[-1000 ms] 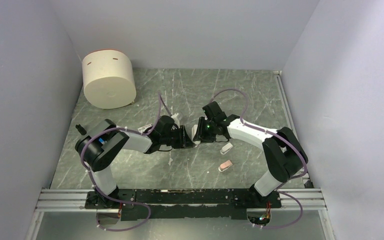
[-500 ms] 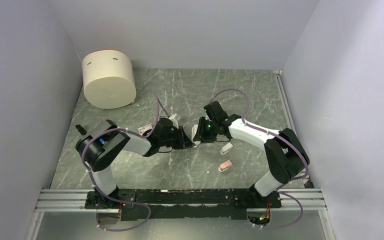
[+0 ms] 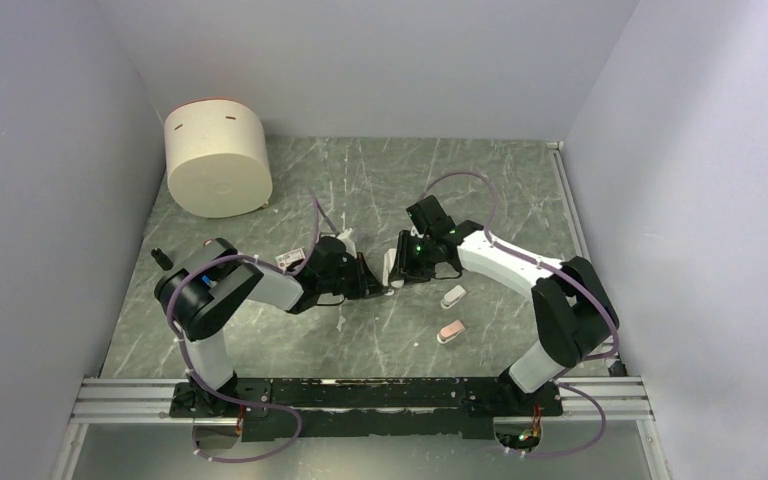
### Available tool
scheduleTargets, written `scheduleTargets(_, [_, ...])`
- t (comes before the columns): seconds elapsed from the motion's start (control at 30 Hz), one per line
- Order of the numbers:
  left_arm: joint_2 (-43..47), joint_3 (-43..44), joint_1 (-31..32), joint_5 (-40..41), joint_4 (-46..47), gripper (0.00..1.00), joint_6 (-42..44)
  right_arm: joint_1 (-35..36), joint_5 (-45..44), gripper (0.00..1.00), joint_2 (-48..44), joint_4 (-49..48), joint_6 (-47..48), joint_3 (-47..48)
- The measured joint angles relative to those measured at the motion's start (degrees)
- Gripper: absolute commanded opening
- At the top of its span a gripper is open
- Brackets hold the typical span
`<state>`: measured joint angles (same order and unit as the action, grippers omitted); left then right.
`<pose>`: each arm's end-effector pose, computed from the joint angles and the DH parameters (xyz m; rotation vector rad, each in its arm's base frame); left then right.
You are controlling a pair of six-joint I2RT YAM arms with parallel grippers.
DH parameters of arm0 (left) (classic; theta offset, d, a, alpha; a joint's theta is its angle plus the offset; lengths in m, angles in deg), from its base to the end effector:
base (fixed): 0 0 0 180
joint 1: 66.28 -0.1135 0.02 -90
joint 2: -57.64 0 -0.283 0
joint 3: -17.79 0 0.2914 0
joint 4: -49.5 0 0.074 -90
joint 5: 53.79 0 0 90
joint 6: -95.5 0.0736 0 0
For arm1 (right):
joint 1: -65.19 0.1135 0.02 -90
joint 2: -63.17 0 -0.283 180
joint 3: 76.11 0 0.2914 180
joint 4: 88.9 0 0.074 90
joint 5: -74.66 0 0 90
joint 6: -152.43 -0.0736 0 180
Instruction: Load the staples into the stapler
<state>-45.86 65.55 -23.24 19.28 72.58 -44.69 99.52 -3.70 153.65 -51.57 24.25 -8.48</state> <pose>0.2570 -0.2693 0.0699 0.0450 2.3924 -1.1916 0.2918 0.2173 0.1566 0.0179 2.7652 0.6625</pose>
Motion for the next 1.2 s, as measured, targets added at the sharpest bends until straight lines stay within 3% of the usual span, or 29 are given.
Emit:
scheduleTargets(0.2, [-0.02, 0.22, -0.02, 0.00, -0.42, 0.05, 0.02, -0.46, -2.56, 0.18, 0.00, 6.10, 2.19, 4.85])
scheduleTargets(0.33, [-0.28, 0.52, -0.04, -0.02, -0.50, 0.05, 0.00, -1.51, -4.74, 0.27, 0.00, 8.26, 2.73, 7.58])
scheduleTargets(0.53, [-0.55, 0.94, -0.09, -0.04, -0.61, 0.05, 0.04, -2.60, -9.07, 0.29, 0.33, 9.44, 4.15, 12.28])
scheduleTargets(0.7, [-0.66, 1.07, -0.09, -0.04, -0.70, 0.05, 0.04, -2.91, -12.24, 0.37, 2.56, 9.01, 5.77, 15.76])
scheduleTargets(1.2, [-0.87, 1.20, -0.11, -0.02, -0.57, 0.05, -0.22, -3.30, -18.53, 0.31, 8.59, 1.01, 7.34, 18.67])
